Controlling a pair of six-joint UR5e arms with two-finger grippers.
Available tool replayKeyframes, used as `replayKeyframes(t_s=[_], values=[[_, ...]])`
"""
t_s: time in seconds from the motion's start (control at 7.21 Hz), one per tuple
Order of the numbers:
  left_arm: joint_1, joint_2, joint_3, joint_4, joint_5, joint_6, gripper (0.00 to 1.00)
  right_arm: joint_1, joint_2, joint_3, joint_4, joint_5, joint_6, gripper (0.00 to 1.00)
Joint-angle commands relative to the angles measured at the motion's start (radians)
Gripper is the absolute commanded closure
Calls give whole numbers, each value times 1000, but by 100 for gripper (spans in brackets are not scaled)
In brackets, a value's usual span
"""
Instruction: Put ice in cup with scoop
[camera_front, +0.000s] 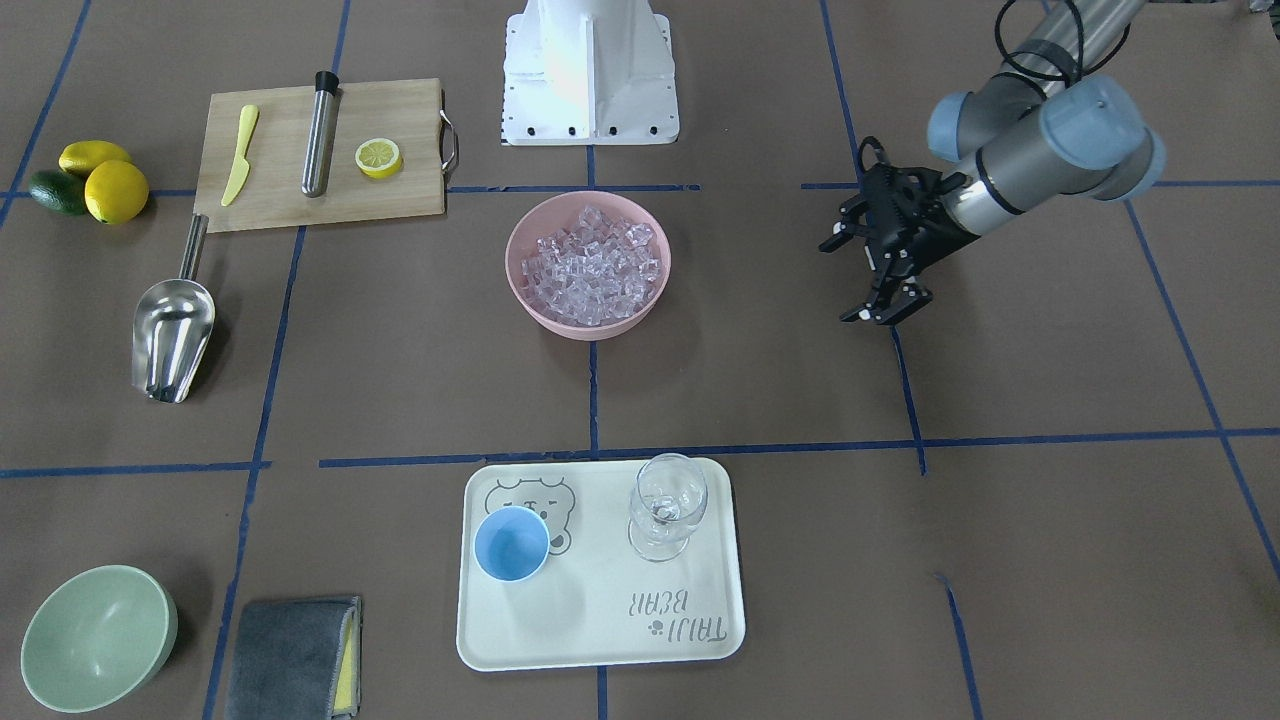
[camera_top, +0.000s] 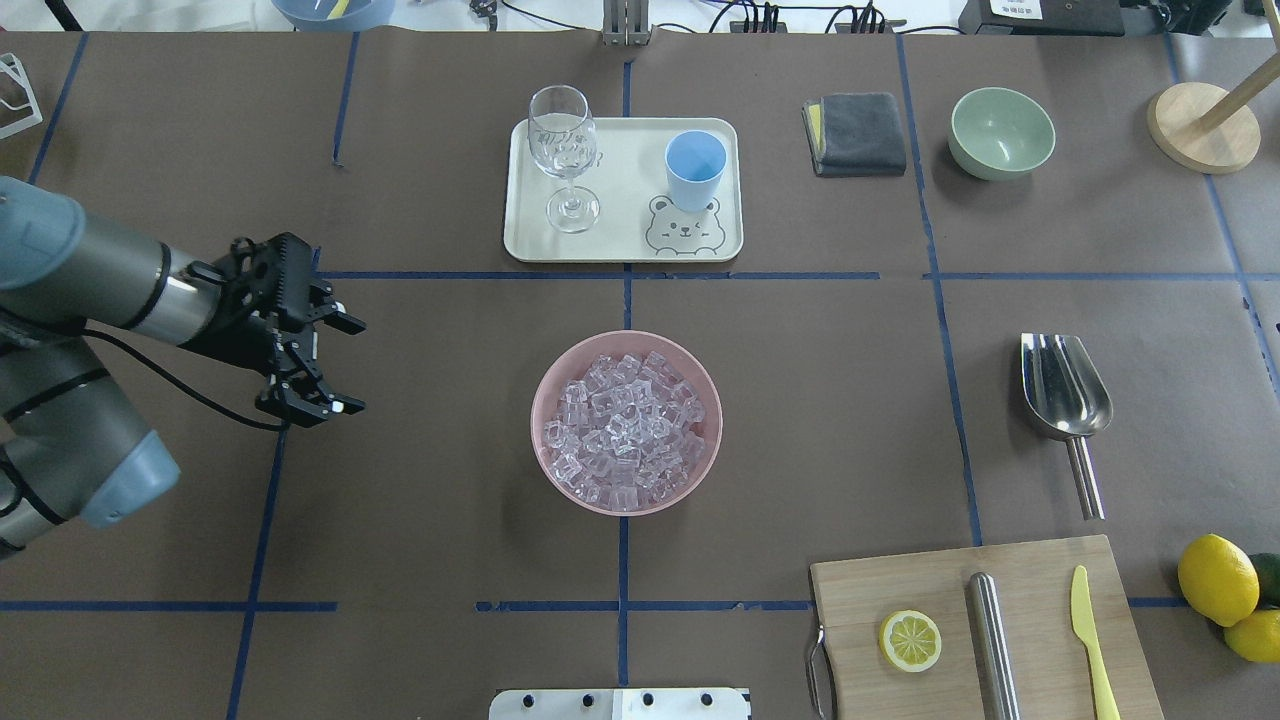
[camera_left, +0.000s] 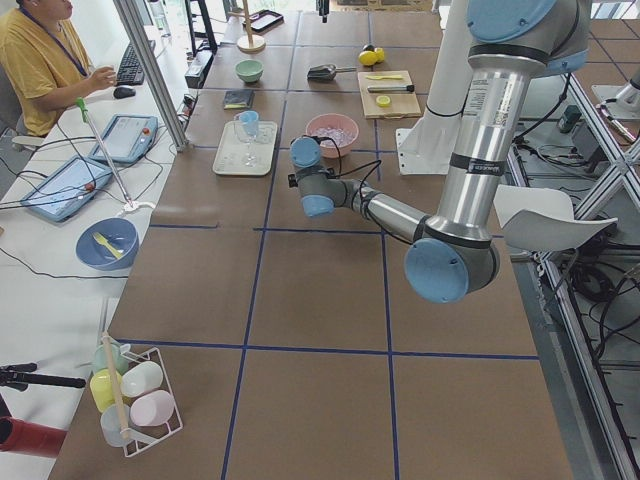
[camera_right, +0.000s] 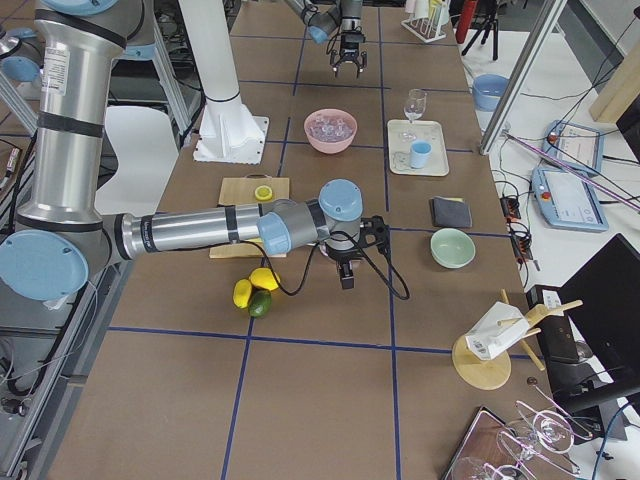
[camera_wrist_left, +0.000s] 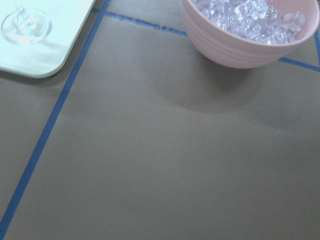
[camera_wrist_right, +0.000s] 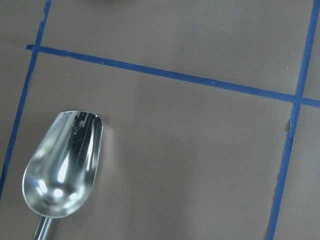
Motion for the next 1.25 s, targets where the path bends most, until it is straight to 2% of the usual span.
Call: replayKeyframes(t_s=[0.0,0.14,0.28,0.42,0.55,0.83,1.11], values=[[120,-104,64,-9,57,-1,0,-34,-12,20,30,10,3,0],[149,-117,75,-9,57,2,0,-70,-46,28,114,1,60,0],[177,-138,82,-7,83,3,0,-107,-64,28,217,-1,204,0],[203,-149,89,-9,115,2,0,-165,-116,26,361,-30,305,0],[209,-160,89,-7,117,-1,0,-225,-133,28,456,-66,438,0],[211,-160,90,-6,117,-1,0,-339,-150,31,535,-187,543,0],[211,-160,90,-4,117,-1,0,-486,-150,74,540,-316,725,0]])
